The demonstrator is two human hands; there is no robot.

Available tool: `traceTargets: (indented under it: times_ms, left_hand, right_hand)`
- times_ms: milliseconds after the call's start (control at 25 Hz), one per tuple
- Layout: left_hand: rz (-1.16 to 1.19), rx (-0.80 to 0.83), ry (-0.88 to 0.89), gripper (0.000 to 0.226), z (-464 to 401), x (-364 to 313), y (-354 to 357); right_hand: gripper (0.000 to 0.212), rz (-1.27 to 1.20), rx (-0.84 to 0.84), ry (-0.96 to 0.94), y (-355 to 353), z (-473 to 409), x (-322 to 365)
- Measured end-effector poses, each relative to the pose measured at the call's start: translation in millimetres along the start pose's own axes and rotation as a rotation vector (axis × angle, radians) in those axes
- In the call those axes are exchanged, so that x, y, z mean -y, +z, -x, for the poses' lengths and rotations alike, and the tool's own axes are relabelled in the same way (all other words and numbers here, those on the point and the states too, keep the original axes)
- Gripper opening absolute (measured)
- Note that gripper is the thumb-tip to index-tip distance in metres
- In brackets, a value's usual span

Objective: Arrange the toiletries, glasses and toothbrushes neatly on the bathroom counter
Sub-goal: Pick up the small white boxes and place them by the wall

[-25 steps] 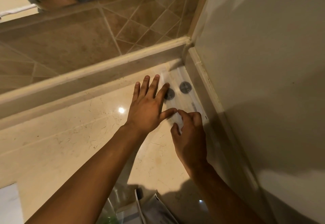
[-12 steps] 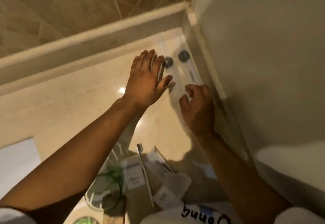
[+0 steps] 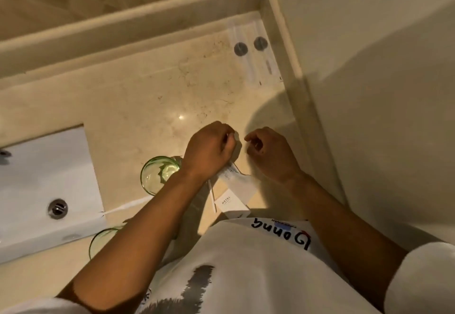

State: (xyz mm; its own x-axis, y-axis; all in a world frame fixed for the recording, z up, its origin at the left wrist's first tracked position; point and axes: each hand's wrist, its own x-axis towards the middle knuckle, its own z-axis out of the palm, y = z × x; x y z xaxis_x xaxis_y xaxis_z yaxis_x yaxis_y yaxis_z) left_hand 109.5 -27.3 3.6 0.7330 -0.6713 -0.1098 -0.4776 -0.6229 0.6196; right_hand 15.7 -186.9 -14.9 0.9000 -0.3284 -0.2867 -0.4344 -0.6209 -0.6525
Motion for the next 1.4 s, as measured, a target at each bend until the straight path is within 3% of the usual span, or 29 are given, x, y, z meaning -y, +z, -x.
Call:
traceTargets:
  times_ms: [120,280,480,840,1080,1280,1400]
  left_hand:
    - [0.060,-0.028,-0.096,0.018,37,-4,4]
    - [0.134,0.064,-0.186,0.020,87,-9,15]
    - [0.283,0.004,-0.391,0.017,129,2,22]
    - [0.339,-0.165,-0.536,0.012,177,32,14]
    - [0.336,-0.216,-0.570,0.007,199,51,22]
    - [0.220,-0.251,-0.508,0.020,206,59,23]
    - [0.209,-0.205,-0.541,0.044,213,56,22]
  right_hand:
    - [0.014,-0.007,0.168,0.038,1,22,6]
    - [0.008,0.046,0.369,0.075,2,50,6]
    - [0.021,0.056,0.351,0.082,15,66,19]
    - [0.016,0.178,0.397,-0.105,71,70,58]
    - [0.015,0.256,0.323,-0.132,82,68,53]
    - [0.024,0.207,0.355,-0.178,94,69,59]
    - [0.032,0.226,0.384,-0.232,110,73,73]
